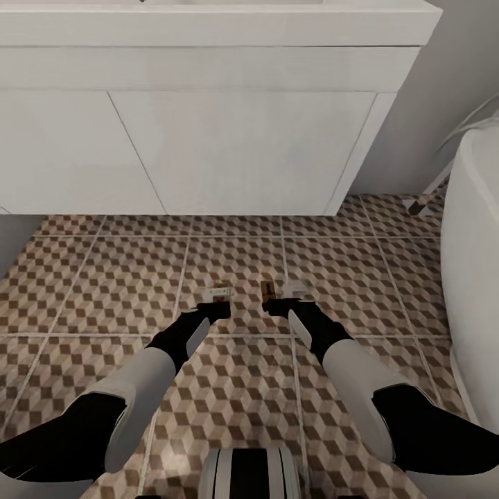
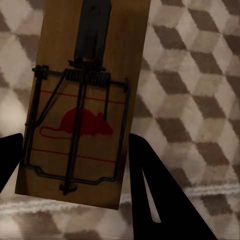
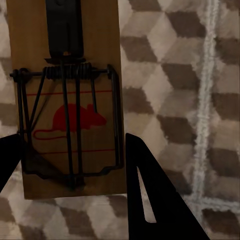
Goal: Take the four mousetraps from the cabinet in the bathroom and place them on the bathroom floor. Make sure all four end up on the same floor surface, and ensure that at least two of them are either under or directly next to the same bathroom sink.
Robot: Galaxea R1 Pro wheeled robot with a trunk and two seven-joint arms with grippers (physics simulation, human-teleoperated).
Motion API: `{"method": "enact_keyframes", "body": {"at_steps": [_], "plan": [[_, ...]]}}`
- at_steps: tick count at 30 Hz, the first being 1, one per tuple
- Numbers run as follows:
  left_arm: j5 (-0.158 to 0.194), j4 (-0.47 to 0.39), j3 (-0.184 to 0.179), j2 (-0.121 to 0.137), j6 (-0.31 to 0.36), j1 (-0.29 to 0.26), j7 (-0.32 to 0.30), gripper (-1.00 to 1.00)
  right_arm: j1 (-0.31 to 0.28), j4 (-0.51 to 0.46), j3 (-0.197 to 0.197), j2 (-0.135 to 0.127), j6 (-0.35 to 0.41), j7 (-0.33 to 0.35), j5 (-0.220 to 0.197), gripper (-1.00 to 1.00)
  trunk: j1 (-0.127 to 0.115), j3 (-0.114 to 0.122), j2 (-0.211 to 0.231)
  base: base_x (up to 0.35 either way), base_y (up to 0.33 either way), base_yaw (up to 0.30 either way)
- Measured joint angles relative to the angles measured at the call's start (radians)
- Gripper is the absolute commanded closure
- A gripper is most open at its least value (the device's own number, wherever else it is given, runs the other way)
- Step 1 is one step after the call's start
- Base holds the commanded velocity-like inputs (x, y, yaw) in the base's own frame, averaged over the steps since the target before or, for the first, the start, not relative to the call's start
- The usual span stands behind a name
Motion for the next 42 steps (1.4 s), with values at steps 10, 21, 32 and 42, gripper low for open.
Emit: {"method": "enact_keyframes", "body": {"at_steps": [10,21,32,42], "plan": [[0.004,0.000,0.000,0.000,-0.008,0.000,0.002,1.00,0.000,0.000,0.000,0.000,0.000,0.000,0.001,1.00,0.000,-0.007,0.000,0.000,0.000,0.000],[0.006,0.000,0.001,0.000,-0.053,0.000,0.024,1.00,0.000,0.000,0.000,0.000,0.000,0.000,0.000,1.00,0.002,-0.023,-0.001,0.000,0.000,0.000],[0.006,0.000,0.002,0.000,-0.057,0.000,0.031,1.00,0.000,0.000,0.000,0.000,0.002,0.000,0.000,1.00,0.007,-0.065,-0.004,0.000,0.000,0.000],[0.005,0.000,0.002,0.000,-0.057,0.000,0.031,1.00,0.000,0.000,0.000,0.000,0.003,0.000,0.001,1.00,0.008,-0.073,-0.004,0.000,0.000,0.000]]}}
